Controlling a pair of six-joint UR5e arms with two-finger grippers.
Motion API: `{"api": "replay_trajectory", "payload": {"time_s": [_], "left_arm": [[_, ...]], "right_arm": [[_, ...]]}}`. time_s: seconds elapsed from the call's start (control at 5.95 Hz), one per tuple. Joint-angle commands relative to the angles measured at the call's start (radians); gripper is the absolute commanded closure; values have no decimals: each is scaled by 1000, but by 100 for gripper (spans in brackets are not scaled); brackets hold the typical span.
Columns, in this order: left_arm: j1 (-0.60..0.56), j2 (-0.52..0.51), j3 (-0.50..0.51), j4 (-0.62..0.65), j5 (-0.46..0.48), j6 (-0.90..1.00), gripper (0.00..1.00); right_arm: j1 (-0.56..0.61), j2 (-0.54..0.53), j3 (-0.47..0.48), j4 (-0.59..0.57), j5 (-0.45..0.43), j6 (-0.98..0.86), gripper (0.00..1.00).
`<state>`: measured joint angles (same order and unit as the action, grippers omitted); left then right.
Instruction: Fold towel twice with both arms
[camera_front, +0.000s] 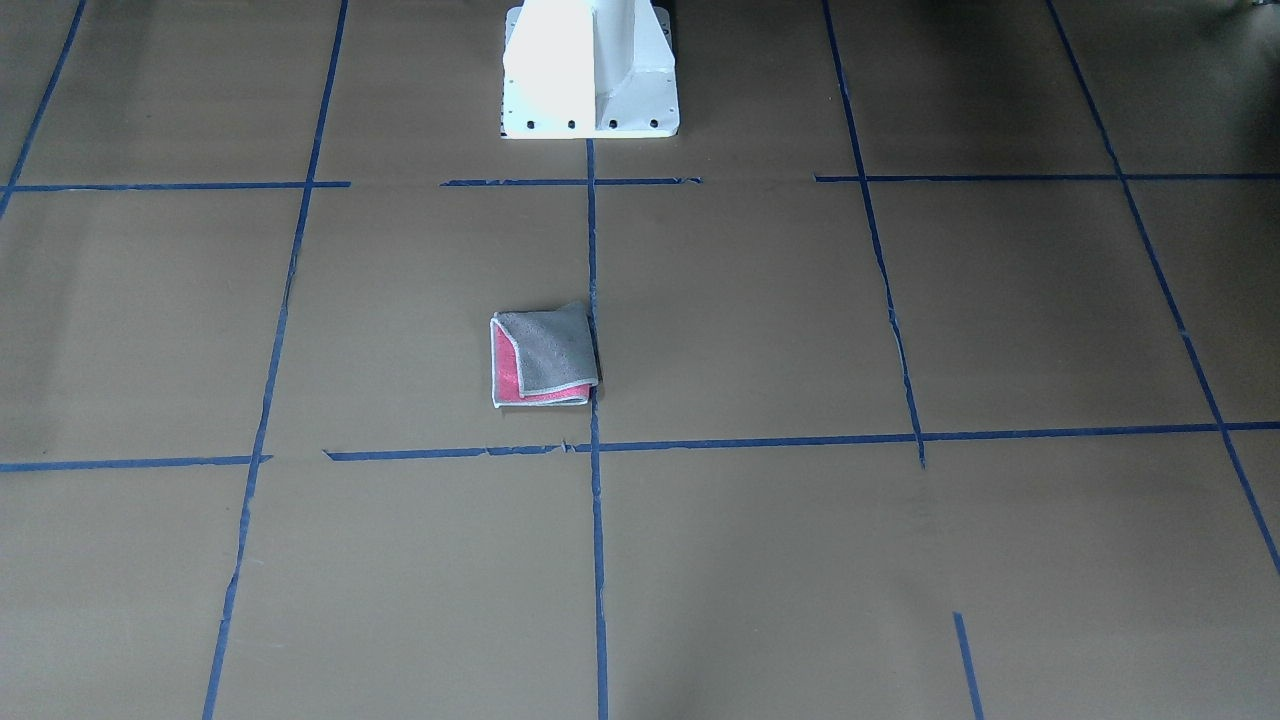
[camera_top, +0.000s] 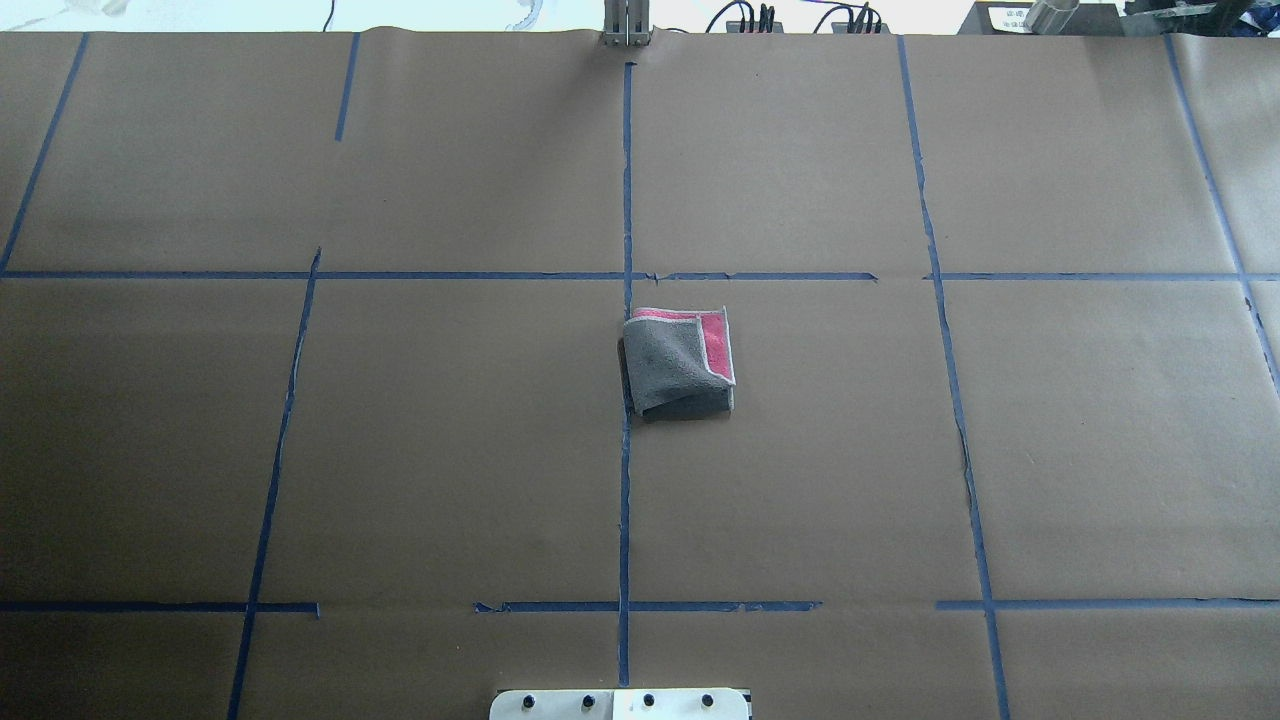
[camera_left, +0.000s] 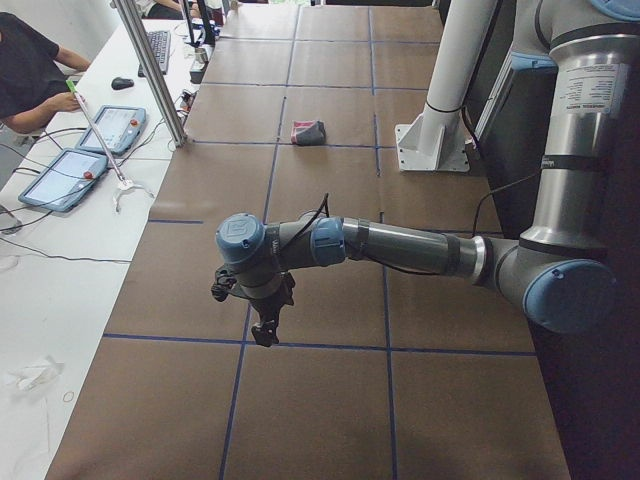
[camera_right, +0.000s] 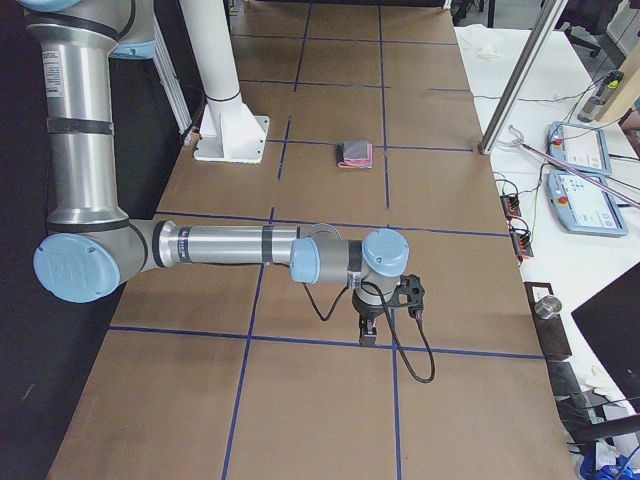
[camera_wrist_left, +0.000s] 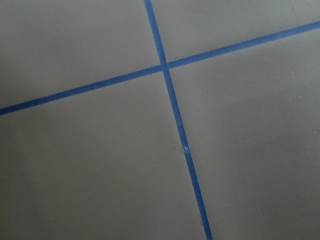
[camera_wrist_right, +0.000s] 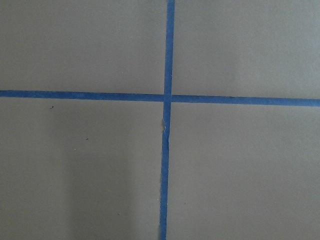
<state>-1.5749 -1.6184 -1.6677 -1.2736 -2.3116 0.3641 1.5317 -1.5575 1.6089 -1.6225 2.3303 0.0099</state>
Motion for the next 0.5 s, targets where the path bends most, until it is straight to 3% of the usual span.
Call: {"api": "replay_trajectory", "payload": {"time_s": [0.0, 0.34], "left_arm": [[3, -1, -13, -3, -38, -139, 0], [4, 2, -14, -6, -69, -146, 0]], "right_arm": [[-1, 5, 16, -20, -6, -7, 0], [-1, 4, 17, -20, -6, -11, 0]]}}
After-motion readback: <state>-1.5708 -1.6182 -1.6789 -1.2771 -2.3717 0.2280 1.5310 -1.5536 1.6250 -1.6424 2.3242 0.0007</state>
